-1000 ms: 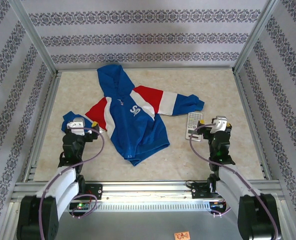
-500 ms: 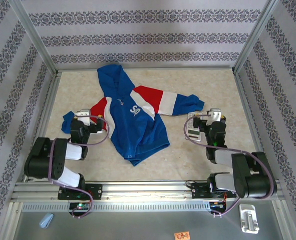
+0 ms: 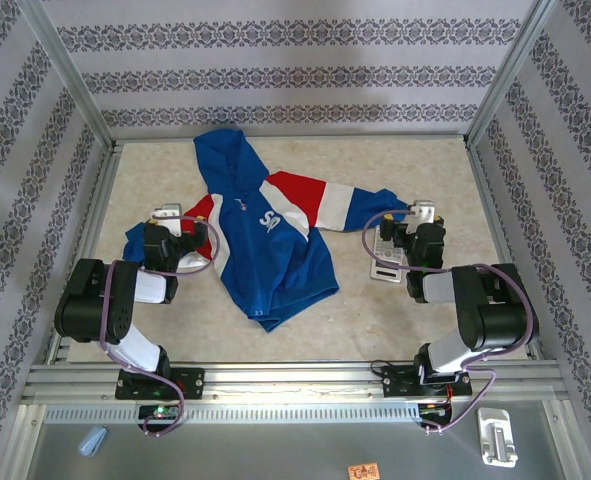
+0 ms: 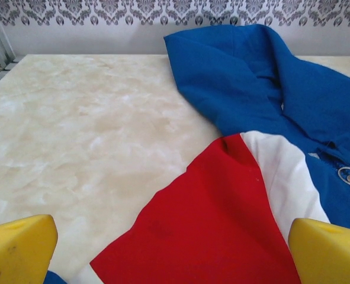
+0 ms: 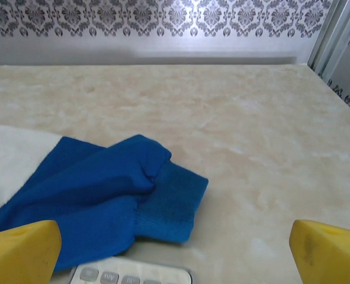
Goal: Zip up the jacket
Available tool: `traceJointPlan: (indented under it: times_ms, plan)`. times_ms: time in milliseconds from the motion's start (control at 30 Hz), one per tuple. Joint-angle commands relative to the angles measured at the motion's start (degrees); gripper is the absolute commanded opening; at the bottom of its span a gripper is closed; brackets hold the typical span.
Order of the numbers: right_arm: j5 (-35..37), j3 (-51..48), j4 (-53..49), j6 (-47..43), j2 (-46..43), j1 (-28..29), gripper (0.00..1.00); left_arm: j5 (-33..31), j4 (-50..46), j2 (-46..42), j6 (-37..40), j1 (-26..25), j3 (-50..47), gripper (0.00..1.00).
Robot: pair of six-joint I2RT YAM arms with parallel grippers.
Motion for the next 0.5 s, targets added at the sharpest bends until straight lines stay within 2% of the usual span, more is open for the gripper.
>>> traceJointPlan:
  times_ms: [0, 467]
  plan:
    - [0.38, 0.41, 0.25, 0.99, -0.01, -0.51, 0.98, -0.67, -2.2, -0.54, -0.44, 0.63, 0.14, 1.0]
    - [0.22, 0.49, 0.02, 0.73, -0.05, -0.38, 0.98, 0.21, -2.85, -0.54, -0.08, 0.63, 0.45, 1.0]
